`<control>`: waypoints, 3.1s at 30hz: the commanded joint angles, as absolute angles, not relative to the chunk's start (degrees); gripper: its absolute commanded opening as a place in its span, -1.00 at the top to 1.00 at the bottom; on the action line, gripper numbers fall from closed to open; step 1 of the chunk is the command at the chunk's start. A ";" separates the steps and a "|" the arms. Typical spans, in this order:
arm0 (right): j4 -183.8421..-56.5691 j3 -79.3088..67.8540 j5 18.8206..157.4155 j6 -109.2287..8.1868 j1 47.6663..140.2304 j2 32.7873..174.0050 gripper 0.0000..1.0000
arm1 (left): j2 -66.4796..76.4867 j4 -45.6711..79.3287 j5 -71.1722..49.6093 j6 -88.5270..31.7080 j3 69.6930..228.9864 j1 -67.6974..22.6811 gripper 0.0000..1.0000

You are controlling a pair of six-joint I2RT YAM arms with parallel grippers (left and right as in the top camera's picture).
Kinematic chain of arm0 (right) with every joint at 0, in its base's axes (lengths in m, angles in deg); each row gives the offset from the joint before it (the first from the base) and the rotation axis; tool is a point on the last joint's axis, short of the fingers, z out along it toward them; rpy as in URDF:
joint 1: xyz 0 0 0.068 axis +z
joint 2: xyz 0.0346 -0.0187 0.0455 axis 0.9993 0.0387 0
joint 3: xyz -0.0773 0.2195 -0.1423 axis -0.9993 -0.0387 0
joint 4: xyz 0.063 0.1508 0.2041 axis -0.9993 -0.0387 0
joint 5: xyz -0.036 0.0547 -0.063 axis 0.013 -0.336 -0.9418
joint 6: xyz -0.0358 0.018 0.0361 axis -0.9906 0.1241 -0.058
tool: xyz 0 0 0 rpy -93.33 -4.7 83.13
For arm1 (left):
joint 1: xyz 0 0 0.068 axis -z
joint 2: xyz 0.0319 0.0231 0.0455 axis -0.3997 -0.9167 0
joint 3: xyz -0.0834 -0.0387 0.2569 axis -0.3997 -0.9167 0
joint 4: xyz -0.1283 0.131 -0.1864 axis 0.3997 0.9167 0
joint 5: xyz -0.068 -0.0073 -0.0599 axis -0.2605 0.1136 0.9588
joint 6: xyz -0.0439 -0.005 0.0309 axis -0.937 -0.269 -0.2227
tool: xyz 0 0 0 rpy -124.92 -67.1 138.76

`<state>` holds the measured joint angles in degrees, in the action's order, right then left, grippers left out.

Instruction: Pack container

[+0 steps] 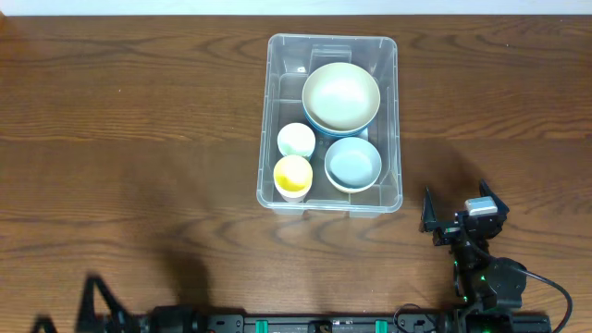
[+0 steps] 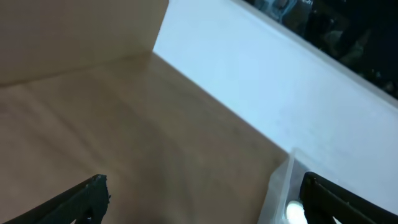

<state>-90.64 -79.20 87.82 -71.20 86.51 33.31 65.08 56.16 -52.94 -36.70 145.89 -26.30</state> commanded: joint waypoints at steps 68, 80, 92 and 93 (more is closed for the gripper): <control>-90.91 -79.29 88.02 -71.98 85.92 32.94 -0.98 | 76.51 -13.39 -38.39 -8.90 69.69 -24.81 -0.96; -90.91 -79.29 88.02 -71.98 85.92 32.94 -0.99 | 76.42 -13.39 -38.39 -8.90 69.69 -24.81 -0.96; -90.91 -79.29 88.04 -71.98 85.92 32.94 -0.99 | 76.42 -13.39 -38.39 -8.90 69.69 -24.81 -0.96; -90.91 -79.29 88.02 -71.98 85.92 32.94 -0.98 | 76.42 -13.39 -38.39 -8.88 69.69 -24.81 -0.96</control>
<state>-90.67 -79.20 87.82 -71.20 86.51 33.31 76.07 -14.04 -38.76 -9.91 71.68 -24.99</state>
